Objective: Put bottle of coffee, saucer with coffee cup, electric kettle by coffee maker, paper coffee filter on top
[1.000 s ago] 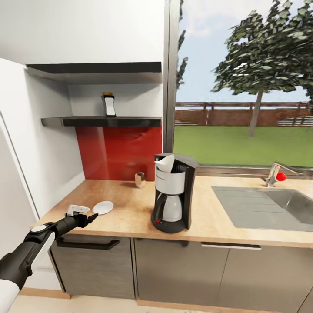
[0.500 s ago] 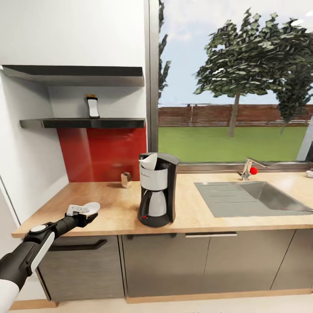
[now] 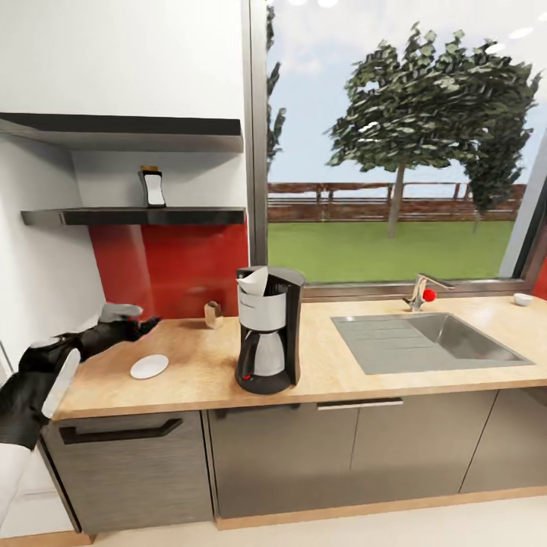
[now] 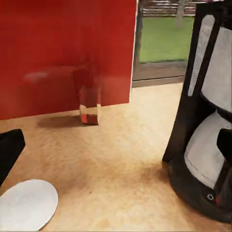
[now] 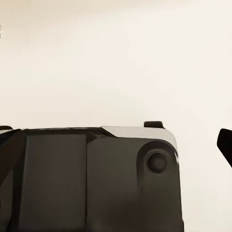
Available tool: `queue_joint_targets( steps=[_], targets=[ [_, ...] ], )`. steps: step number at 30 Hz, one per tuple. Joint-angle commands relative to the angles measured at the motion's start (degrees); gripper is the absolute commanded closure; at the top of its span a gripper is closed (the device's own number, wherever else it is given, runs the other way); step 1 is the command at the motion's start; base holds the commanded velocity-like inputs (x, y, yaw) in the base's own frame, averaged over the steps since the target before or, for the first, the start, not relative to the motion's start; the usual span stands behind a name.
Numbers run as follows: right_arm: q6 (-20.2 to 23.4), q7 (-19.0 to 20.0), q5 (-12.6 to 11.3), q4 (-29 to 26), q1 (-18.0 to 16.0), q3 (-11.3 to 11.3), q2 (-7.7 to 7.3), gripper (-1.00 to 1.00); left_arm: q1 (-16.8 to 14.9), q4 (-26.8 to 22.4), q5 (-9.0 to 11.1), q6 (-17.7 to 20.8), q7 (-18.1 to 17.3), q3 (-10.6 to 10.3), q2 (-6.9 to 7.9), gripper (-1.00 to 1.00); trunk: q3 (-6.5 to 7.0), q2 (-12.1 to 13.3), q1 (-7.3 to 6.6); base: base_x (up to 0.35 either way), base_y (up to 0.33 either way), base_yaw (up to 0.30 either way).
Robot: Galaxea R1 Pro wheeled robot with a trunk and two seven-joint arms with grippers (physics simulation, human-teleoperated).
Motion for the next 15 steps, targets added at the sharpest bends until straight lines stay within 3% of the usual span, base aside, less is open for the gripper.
queue_joint_targets(
  steps=[1, 2, 5, 6, 9, 10, 12, 14, 15],
  targets=[
    [-0.2, 0.1, 0.0, -0.1, 0.0, -0.1, 0.02, -1.0, -7.9, -3.2, 0.5, 7.5, 0.1, 0.3, -0.04, -1.0, -0.02, -0.1, 0.02, 0.0, 0.0, 0.0],
    [-0.2, 0.2, 0.0, -0.1, 0.0, -0.1, 0.02, -1.0, -12.2, -4.2, 0.6, 10.7, 0.3, 0.3, -0.18, -1.0, -0.02, -0.1, 0.02, 0.0, 0.0, 0.0],
    [-0.2, 0.2, 0.0, -0.1, 0.0, -0.1, 0.02, -1.0, -20.3, -4.8, 0.6, 14.5, 1.5, 0.3, -0.44, -1.0, -0.02, -0.1, 0.02, 0.0, 0.0, 0.0],
    [-0.2, 0.2, 0.1, 0.1, 0.0, -0.1, 0.02, -1.0, -31.8, -2.6, 0.8, 17.1, 8.0, 0.2, -2.03, -1.0, -0.02, -0.1, 0.02, 0.0, 0.0, 0.0],
    [-0.2, 0.2, 0.1, 0.1, 0.0, -0.1, 0.02, -1.0, -37.1, -0.1, 0.7, 20.6, 10.6, 0.1, -3.85, -1.0, -0.02, -0.1, 0.02, 0.0, 0.0, 0.0],
    [-0.2, 0.2, 0.1, 0.1, 0.0, 0.0, 0.02, -1.0, -42.1, 3.2, 0.6, 23.0, 11.7, -0.2, -5.39, -1.0, -0.02, -0.1, 0.02, 0.0, 0.0, 0.0],
    [-0.2, 0.2, 0.1, 0.1, 0.0, 0.0, 0.02, -1.0, -45.1, 5.7, 0.6, 23.5, 12.1, -1.3, -6.17, -1.0, -0.02, -0.1, 0.02, 0.0, 0.0, 0.0],
    [-0.2, 0.2, 0.1, 0.1, 0.0, 0.0, 0.02, -1.0, -49.0, 9.5, 0.6, 23.8, 13.2, -4.6, -7.0, -1.0, -0.02, -0.1, 0.02, 0.0, 0.0, 0.0],
    [-0.2, 0.2, 0.1, 0.1, 0.0, 0.0, 0.02, -1.0, -51.3, 12.0, 0.5, 23.8, 14.6, -7.6, -7.52, -1.0, -0.02, -0.1, 0.02, 0.0, 0.0, 0.0]
  ],
)
